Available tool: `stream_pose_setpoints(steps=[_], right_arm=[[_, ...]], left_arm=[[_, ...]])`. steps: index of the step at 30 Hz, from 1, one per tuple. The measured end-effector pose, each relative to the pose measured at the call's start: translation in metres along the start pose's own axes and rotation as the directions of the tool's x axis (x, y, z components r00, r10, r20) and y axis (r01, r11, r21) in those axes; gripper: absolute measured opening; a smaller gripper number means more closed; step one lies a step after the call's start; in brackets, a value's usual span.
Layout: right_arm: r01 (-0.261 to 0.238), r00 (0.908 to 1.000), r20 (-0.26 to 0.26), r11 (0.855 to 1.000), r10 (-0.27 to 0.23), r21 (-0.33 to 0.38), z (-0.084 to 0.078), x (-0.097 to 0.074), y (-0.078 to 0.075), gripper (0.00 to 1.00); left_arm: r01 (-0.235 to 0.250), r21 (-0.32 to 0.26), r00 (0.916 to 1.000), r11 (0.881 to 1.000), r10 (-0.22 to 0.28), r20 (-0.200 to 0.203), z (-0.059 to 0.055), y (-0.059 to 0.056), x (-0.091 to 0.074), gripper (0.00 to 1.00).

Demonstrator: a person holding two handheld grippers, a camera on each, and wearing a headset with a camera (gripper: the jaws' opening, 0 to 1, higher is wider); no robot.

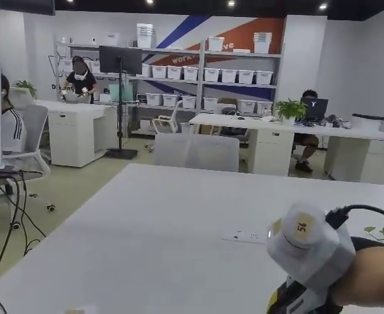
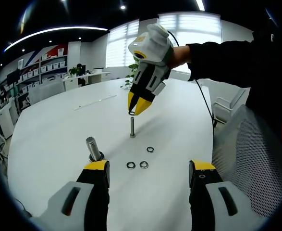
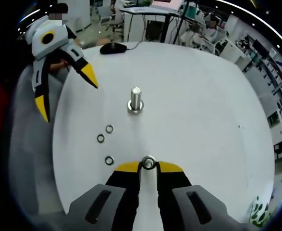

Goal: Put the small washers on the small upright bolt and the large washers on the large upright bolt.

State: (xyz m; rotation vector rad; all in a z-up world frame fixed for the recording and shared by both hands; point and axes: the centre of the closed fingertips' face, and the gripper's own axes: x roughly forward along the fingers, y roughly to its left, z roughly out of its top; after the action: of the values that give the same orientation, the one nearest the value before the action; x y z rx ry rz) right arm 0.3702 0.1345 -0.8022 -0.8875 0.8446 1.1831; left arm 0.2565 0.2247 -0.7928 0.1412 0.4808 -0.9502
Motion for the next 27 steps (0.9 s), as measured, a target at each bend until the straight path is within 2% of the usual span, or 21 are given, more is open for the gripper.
stream_pose_setpoints(steps=[6, 27], right_arm=[[-0.008, 0.9999, -0.013, 1.000, 0.008, 0.007, -0.006, 0.004, -0.001, 0.14], [-0.028, 0.9995, -0.010, 0.999, 0.029, 0.036, -0.013, 0.019, -0.003, 0.14]], left_arm=[[0.000, -0.005, 1.0000, 1.000, 0.000, -0.002, -0.001, 0.001, 0.001, 0.66], [0.000, -0.010, 1.0000, 1.000, 0.000, -0.006, -0.001, 0.003, 0.001, 0.66]])
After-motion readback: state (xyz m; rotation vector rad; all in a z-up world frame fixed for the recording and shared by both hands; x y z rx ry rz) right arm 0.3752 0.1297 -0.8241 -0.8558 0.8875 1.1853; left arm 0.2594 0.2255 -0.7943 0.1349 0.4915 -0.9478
